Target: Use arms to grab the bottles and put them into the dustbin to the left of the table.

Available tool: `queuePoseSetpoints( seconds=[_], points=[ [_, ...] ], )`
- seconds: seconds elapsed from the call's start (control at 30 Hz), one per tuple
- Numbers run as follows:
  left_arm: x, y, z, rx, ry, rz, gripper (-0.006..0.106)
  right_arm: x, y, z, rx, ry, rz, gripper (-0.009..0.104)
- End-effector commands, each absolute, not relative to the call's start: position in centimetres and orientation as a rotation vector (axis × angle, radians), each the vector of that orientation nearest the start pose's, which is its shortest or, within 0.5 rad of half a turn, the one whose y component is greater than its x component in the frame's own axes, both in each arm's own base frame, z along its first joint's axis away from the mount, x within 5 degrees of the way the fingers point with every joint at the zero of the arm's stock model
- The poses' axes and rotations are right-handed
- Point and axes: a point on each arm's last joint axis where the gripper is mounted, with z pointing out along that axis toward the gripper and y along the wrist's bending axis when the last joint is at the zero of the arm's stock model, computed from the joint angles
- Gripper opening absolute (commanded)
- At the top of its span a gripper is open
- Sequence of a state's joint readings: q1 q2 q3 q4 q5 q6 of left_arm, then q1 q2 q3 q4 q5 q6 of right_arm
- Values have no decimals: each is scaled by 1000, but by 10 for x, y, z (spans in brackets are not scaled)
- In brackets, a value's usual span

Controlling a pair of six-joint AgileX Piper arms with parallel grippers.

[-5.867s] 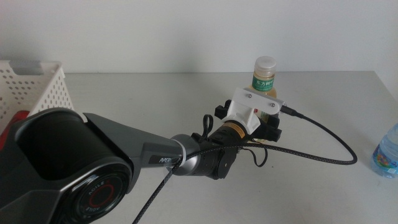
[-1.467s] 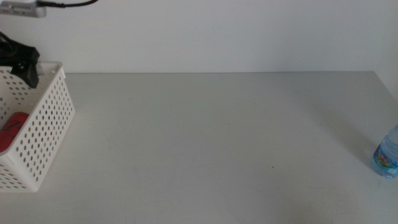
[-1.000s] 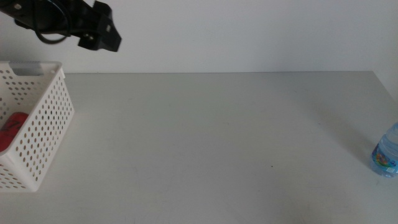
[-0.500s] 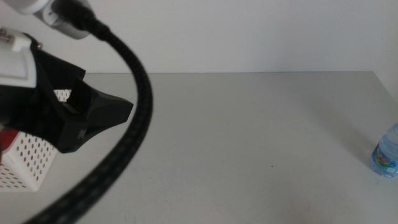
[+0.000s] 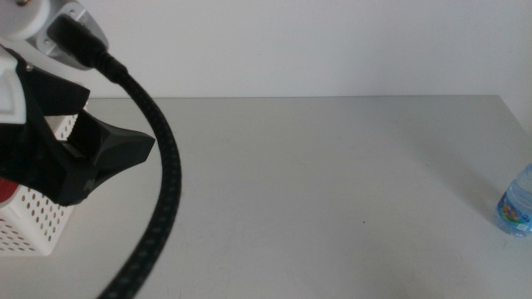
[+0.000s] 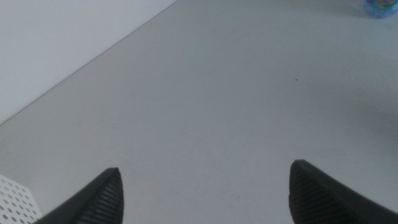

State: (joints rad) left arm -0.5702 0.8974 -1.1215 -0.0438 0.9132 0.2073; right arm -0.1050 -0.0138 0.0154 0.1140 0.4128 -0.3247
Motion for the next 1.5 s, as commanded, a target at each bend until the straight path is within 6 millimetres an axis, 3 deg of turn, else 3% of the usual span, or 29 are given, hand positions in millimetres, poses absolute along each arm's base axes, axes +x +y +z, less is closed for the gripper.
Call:
queuePoseSetpoints(
  seconds=[0.0, 0.4, 0.6, 0.73, 0.9, 1.0, 1.27, 1.47],
  points=[
    [133, -88, 429, 794, 1926, -242, 88, 51, -2, 178, -138, 1821, -206, 85],
    [135, -86, 429, 800, 1921, -202, 88, 51, -2, 178, -138, 1821, -206, 85],
    [135, -86, 429, 800, 1922, -202, 88, 52, -4, 179, -212, 1812, -301, 85],
    [135, -86, 429, 800, 1922, -203, 88, 57, -4, 202, -188, 1828, -258, 85],
    [135, -86, 429, 800, 1922, -203, 88, 72, -5, 241, -187, 1854, -251, 85],
    [135, -86, 429, 800, 1922, -203, 88, 86, -7, 252, -195, 1899, -251, 85],
    [135, -86, 429, 800, 1922, -203, 88, 118, -12, 249, -220, 2003, -263, 85],
    [135, -86, 429, 800, 1922, -203, 88, 126, -14, 247, 1, 1789, -163, 85]
  ],
)
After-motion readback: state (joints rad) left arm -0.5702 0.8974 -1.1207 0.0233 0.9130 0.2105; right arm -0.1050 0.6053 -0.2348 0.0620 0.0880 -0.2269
